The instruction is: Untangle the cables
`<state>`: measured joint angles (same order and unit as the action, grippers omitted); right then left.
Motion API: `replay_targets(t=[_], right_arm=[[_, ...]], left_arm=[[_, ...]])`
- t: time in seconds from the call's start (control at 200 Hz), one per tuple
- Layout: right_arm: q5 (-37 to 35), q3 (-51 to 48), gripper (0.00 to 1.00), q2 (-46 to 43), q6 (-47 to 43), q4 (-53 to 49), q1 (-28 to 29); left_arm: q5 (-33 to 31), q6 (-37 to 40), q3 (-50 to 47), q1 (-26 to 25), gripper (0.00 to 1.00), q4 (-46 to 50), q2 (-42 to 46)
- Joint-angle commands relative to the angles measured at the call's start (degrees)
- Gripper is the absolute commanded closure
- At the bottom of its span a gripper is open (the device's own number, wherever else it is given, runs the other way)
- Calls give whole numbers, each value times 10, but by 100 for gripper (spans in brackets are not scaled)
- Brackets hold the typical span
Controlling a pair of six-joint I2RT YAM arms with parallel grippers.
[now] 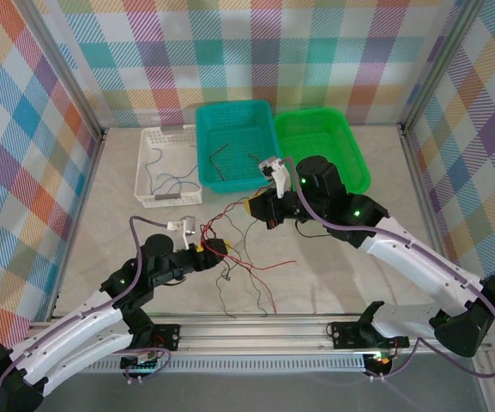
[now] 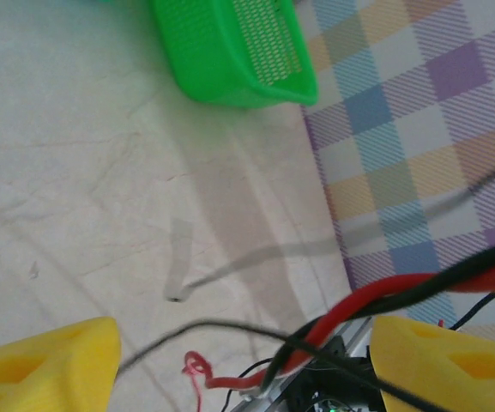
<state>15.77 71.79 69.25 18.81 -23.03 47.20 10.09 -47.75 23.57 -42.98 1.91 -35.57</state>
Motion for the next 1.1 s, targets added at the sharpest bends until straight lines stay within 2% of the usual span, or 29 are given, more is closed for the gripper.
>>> replay_targets(t=[0.0,0.085,0.15,0.25,0.335,0.395,0.585,0.755,0.93,1.1], right_arm=[[21,19,100,-12,8,-7,-4],[29,23,100,-5,12,-1,-6],[40,26,100,1,16,5,-9],[45,30,100,6,23,14,-12],[37,34,100,2,27,12,-18],[23,36,100,-8,29,2,-26],[-100,26,100,-80,41,-53,-89],[-103,22,100,-142,43,-77,-162],[-143,44,100,-167,18,-126,-179],[-224,57,100,-206,5,-171,-185]], left_arm=[[14,-2,-18,3,20,-67,5],[19,-15,-26,3,20,-107,-15],[23,-20,-24,3,25,-135,-40],[35,-18,-8,2,56,-160,-82],[36,-5,12,2,79,-150,-108],[23,7,27,2,100,-119,-113],[-60,67,78,6,100,31,-100],[-107,108,123,19,100,133,-120],[-134,122,161,53,100,213,-157],[-147,114,182,123,100,283,-167]])
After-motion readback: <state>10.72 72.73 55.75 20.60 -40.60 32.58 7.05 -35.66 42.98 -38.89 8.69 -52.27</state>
